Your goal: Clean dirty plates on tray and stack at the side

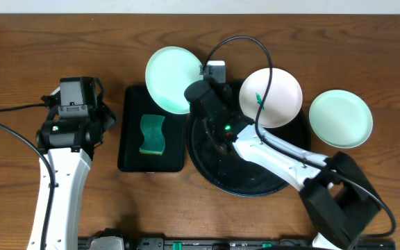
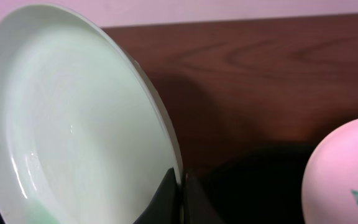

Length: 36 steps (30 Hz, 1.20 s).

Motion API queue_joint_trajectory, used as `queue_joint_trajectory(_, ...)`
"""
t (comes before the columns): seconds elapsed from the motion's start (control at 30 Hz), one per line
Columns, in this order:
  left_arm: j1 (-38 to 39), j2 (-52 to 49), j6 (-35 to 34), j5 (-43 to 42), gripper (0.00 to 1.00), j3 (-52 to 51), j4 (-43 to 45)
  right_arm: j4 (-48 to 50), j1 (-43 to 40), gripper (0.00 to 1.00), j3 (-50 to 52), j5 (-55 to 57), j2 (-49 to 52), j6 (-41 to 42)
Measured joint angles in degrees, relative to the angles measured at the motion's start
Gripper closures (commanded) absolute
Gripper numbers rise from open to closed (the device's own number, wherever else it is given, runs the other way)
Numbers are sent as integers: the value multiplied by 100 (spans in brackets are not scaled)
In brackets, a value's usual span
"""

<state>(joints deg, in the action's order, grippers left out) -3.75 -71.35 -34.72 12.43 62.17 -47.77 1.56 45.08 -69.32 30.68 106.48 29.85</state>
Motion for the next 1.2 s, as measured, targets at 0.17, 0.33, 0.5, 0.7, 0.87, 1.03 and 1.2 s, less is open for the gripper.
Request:
queue_joint_trajectory(0.17,0,0,0,0,20,0,0,90,0,99,0,2,260,-17)
queue_joint_trajectory(0.33,0,0,0,0,20,0,0,234,0,99,0,7,299,-37)
queue_joint_trajectory(0.5,0,0,0,0,20,0,0,396,0,99,0,28,299,-284)
queue_joint_trajectory(0.7,0,0,0,0,20,0,0,498,0,99,0,57,299,-772)
queue_joint_trajectory(0.87,0,0,0,0,20,0,0,662,0,98,0,87,299,-1176)
queue_joint_trajectory(1.03,0,0,0,0,20,0,2,1029,0,98,0,98,299,-1738)
queue_joint_trajectory(1.2,0,0,0,0,20,0,0,1495,35,99,-2,114,299,-2437)
